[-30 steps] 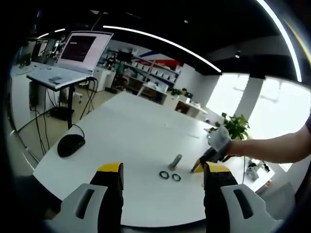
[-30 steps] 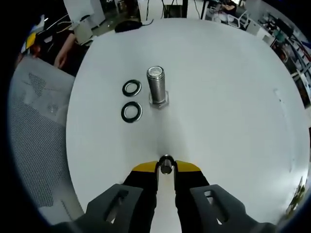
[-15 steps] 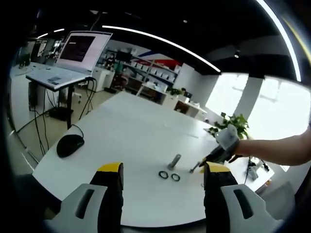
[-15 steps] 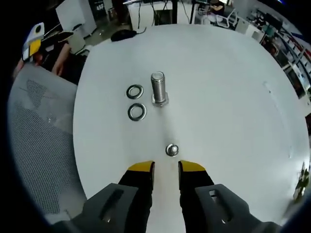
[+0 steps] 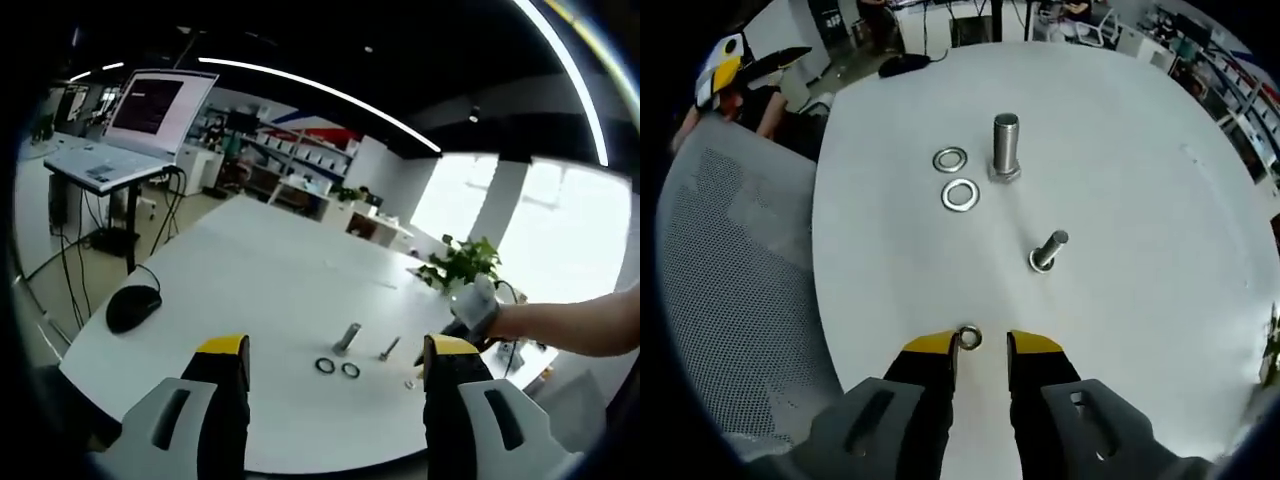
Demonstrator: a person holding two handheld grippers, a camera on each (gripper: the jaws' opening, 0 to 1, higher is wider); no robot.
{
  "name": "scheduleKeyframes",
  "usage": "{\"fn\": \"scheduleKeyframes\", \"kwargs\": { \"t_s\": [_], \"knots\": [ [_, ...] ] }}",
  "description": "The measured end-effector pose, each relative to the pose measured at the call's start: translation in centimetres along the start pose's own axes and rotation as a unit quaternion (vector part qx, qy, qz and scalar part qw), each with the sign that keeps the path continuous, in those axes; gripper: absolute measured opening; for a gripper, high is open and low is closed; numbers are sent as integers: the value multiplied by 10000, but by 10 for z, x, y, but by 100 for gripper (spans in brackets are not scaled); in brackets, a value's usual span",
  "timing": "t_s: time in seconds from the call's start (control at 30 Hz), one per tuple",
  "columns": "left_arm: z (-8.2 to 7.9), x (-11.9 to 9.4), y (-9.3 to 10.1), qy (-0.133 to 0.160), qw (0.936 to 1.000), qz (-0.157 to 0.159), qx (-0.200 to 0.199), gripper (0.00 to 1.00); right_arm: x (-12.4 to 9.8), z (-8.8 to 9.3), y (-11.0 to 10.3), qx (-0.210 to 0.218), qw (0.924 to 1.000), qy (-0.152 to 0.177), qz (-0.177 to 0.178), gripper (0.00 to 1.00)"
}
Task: Place the washer onto the threaded stud by aligning its center hole with the stud, sliding it down to the base, and recovering from edge contact or off-axis alignment until the washer reaches the visible bottom stop.
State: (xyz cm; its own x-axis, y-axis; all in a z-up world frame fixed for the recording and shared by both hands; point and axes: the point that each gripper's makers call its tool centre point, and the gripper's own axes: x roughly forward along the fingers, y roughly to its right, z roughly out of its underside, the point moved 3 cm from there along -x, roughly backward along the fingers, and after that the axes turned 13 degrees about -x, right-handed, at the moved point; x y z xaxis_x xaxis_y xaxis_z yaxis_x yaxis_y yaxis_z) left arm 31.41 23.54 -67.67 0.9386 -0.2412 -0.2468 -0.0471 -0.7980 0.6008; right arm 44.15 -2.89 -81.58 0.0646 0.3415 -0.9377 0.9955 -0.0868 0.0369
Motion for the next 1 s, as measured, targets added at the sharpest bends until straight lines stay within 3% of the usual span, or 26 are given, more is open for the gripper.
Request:
{"fn": "scheduleKeyframes", "kwargs": {
  "t_s": [0.6,0.8,0.9,1.0],
  "knots": [
    [-5,1,4,141,9998,138,41,69,21,9,-9,-10,10000,-7,-17,21],
    [-4,1,5,141,9998,159,27,68,20,9,-7,36,9997,142,176,19],
    [-4,1,5,152,9998,155,12,68,19,10,-5,-172,9994,29,289,15],
    [-5,0,5,191,9997,158,-23,68,19,9,-6,-58,9997,55,248,15]
  ]
}}
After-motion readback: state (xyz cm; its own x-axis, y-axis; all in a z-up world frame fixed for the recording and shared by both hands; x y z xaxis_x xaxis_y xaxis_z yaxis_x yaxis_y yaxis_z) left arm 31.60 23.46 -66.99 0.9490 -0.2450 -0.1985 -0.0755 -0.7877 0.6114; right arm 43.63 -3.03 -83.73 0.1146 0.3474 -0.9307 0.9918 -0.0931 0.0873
